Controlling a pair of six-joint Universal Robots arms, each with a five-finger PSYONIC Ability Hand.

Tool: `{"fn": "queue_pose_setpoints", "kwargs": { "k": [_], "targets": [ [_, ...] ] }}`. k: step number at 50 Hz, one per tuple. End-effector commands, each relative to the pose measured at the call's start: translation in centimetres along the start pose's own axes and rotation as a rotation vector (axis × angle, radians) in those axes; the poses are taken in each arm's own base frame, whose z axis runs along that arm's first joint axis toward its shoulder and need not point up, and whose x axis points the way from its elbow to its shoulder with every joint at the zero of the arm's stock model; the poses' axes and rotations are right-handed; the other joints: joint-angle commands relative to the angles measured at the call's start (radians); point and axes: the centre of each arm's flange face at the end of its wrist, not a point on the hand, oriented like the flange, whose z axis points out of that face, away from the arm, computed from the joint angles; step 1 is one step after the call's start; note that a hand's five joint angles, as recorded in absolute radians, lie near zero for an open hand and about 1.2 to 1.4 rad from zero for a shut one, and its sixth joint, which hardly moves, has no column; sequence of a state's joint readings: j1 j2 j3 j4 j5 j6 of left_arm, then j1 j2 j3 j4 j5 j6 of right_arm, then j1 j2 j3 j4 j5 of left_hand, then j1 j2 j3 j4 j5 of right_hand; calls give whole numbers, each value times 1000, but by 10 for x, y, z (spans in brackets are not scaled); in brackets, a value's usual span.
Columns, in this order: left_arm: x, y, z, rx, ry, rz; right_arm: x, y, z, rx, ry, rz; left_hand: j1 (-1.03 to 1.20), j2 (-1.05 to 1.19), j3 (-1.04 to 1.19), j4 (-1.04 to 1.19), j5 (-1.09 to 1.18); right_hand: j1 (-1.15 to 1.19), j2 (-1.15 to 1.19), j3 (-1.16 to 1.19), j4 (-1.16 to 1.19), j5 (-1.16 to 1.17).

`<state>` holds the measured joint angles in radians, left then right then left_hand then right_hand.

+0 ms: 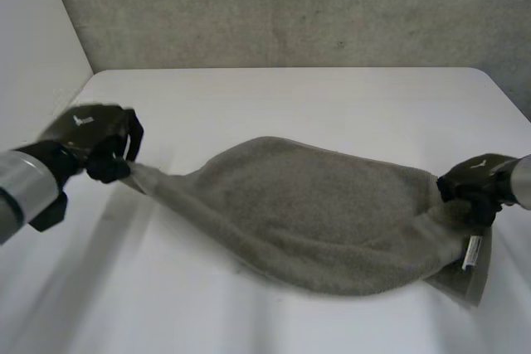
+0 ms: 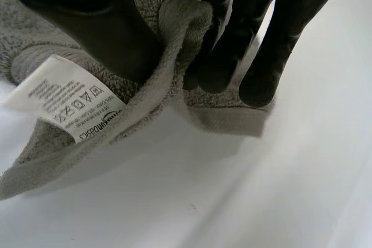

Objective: Fold the towel.

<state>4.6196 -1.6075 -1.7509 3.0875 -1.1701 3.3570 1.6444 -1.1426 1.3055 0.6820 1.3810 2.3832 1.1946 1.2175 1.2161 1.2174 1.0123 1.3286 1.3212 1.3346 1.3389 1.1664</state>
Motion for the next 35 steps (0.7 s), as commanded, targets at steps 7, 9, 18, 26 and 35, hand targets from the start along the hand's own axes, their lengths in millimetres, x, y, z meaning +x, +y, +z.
{"fn": "queue_pose_setpoints", "kwargs": {
  "k": [7,9,18,26,35],
  "targets": [
    [-14,-10,100,65,50,49,18,-69,53,204,167,24,202,179,180,179,209,68,75,62,57,55],
    [-17,-30,109,136,42,74,35,-113,42,416,263,82,202,179,180,179,209,68,75,62,57,55],
    [-49,-207,98,834,-179,119,82,-207,-33,1055,499,237,202,179,180,179,209,68,75,62,57,55],
    [-61,-230,85,1004,-227,34,74,-192,-34,963,481,271,202,179,180,179,209,68,75,62,57,55],
    [-58,-117,112,600,-213,-58,45,-146,9,643,344,262,202,179,180,179,209,68,75,62,57,55]
  ]
}}
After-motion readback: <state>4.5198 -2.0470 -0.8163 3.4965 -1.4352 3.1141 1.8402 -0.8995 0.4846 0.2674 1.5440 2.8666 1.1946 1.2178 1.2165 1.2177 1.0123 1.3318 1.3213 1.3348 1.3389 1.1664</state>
